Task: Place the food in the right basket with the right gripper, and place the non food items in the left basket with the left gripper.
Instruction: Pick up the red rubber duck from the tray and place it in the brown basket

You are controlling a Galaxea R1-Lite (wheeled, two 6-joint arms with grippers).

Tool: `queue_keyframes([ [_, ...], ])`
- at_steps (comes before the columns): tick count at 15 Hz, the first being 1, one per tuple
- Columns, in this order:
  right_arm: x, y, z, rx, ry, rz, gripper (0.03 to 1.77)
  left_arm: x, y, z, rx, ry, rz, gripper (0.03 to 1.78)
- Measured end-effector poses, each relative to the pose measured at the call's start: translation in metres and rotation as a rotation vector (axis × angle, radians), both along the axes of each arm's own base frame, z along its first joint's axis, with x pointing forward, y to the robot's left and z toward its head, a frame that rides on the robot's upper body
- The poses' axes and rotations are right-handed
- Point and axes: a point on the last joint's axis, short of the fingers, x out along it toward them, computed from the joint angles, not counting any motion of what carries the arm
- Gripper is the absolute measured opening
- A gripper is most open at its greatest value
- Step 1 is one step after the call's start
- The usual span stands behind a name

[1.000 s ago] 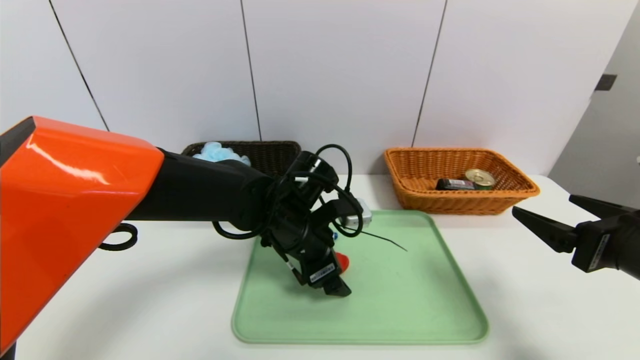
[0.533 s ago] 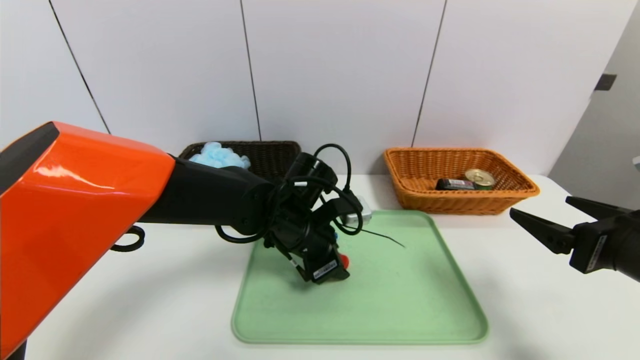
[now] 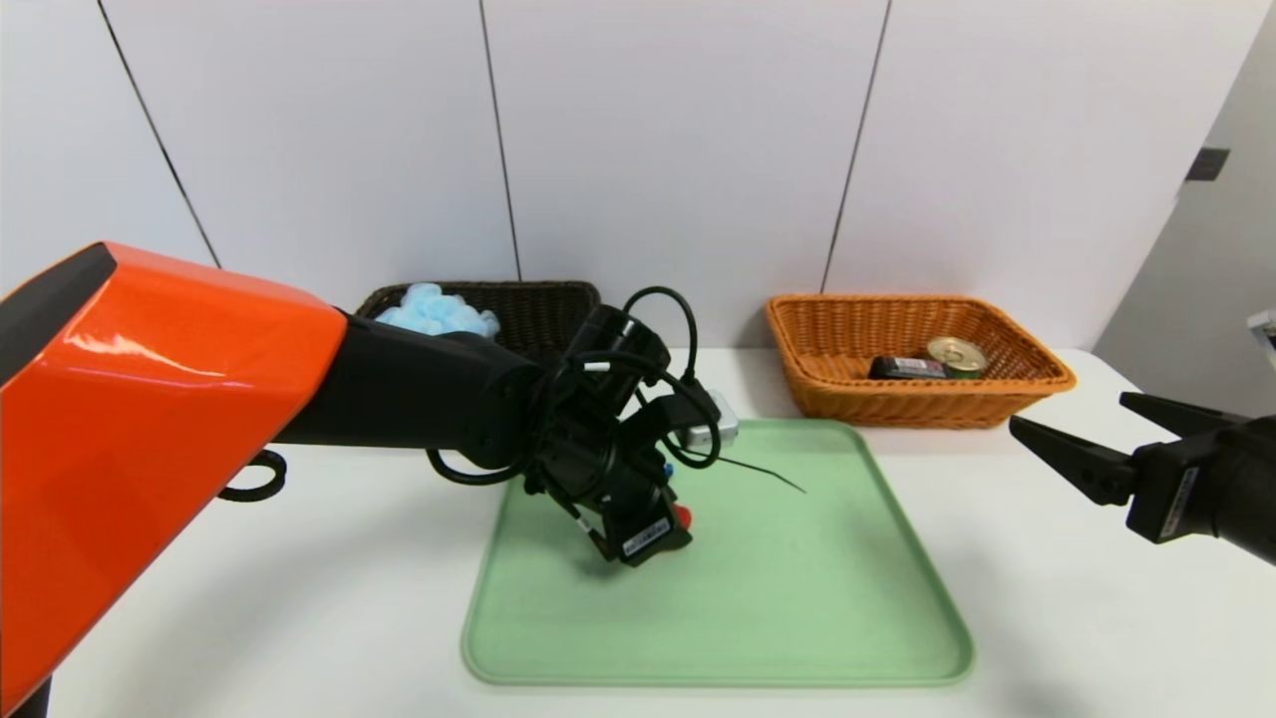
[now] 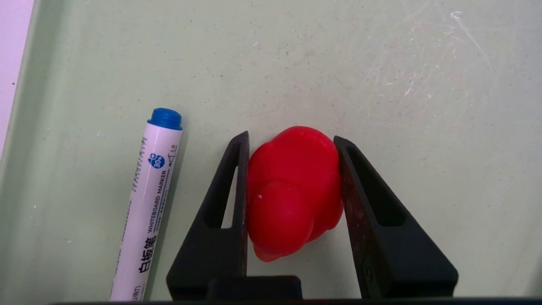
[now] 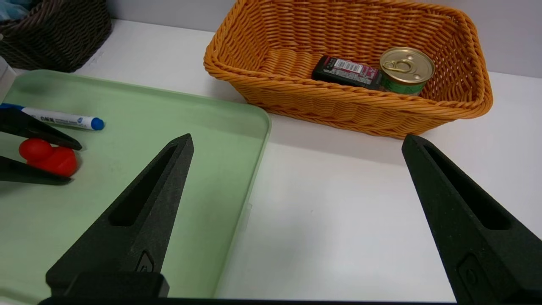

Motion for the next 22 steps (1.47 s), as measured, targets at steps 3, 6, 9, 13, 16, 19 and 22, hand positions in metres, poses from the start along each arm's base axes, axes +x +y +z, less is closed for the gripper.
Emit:
queue_keyframes([
  [3, 0.001, 0.0, -0.001, 0.0, 0.005, 0.0, 1.7, -0.001, 0.001, 0.006, -0.009, -0.011, 0.0, 0.57],
  [6, 0.002, 0.0, -0.003, -0.003, 0.011, 0.0, 1.7, -0.005, 0.004, 0.025, -0.043, -0.054, 0.001, 0.32],
  [9, 0.001, 0.0, -0.005, -0.005, 0.021, 0.0, 1.7, -0.012, 0.015, 0.052, -0.084, -0.111, 0.011, 0.32],
  [13, 0.001, 0.0, -0.006, -0.013, 0.023, 0.002, 1.7, -0.019, 0.031, 0.082, -0.131, -0.175, 0.029, 0.32],
  [16, 0.0, 0.0, -0.008, -0.015, 0.029, 0.002, 1.7, -0.008, 0.058, 0.104, -0.162, -0.239, 0.101, 0.32],
  [19, -0.001, 0.0, -0.011, -0.02, 0.037, 0.004, 1.7, 0.013, 0.099, 0.124, -0.187, -0.306, 0.224, 0.32],
  [22, -0.002, 0.0, -0.011, -0.022, 0.036, 0.01, 1.7, 0.031, 0.137, 0.135, -0.199, -0.359, 0.344, 0.32],
])
